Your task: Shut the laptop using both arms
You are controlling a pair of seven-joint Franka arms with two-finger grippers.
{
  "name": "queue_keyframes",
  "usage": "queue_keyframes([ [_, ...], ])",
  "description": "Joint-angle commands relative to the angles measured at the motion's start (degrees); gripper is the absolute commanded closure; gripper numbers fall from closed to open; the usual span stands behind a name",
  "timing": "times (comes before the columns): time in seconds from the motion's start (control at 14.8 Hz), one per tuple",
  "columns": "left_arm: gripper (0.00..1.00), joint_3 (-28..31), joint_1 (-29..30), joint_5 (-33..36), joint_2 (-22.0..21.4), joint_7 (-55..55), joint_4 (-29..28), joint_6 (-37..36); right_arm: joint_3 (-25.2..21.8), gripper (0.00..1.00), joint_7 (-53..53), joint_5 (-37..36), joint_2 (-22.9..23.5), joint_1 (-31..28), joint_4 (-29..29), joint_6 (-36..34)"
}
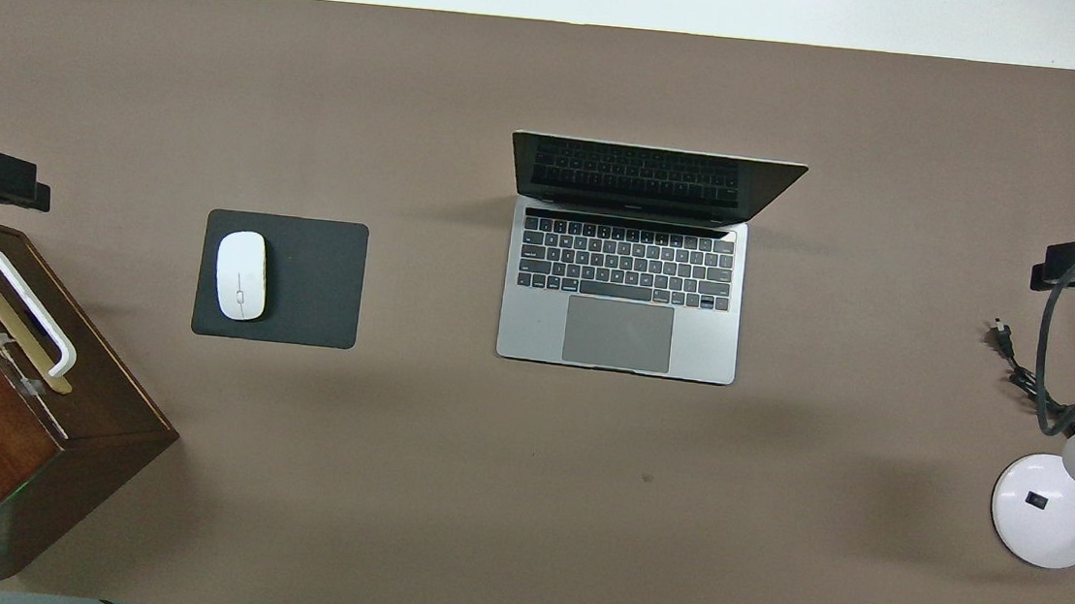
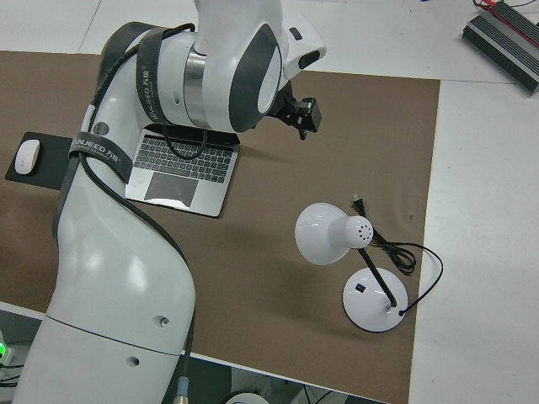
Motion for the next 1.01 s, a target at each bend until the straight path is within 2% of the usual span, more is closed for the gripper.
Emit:
queue_keyframes([
  [0.0,0.0,0.0,0.1,0.9,-1.0,0.5,-1.5,0.4,0.5,0.0,-0.5,0.0,-0.9,-0.2,-0.7,0.5],
  [0.41,0.0,0.1,0.1,0.9,-1.1,0.5,-1.8,0.7,0.8,0.0,-1.2,0.4,-1.1,-0.3,-1.1,0.1],
  [0.68,0.0,0.0,0.1,0.8,-1.1,0.4,-1.8,0.8,0.1,0.0,-1.8,4.2,0.2,-1.3,0.1,4.2],
  [0.95,0.0,0.0,-0.3,0.8,-1.1,0.4,-1.7,0.4,0.1,0.0,-1.8,4.1,7.5,-2.2,9.6,3.7],
])
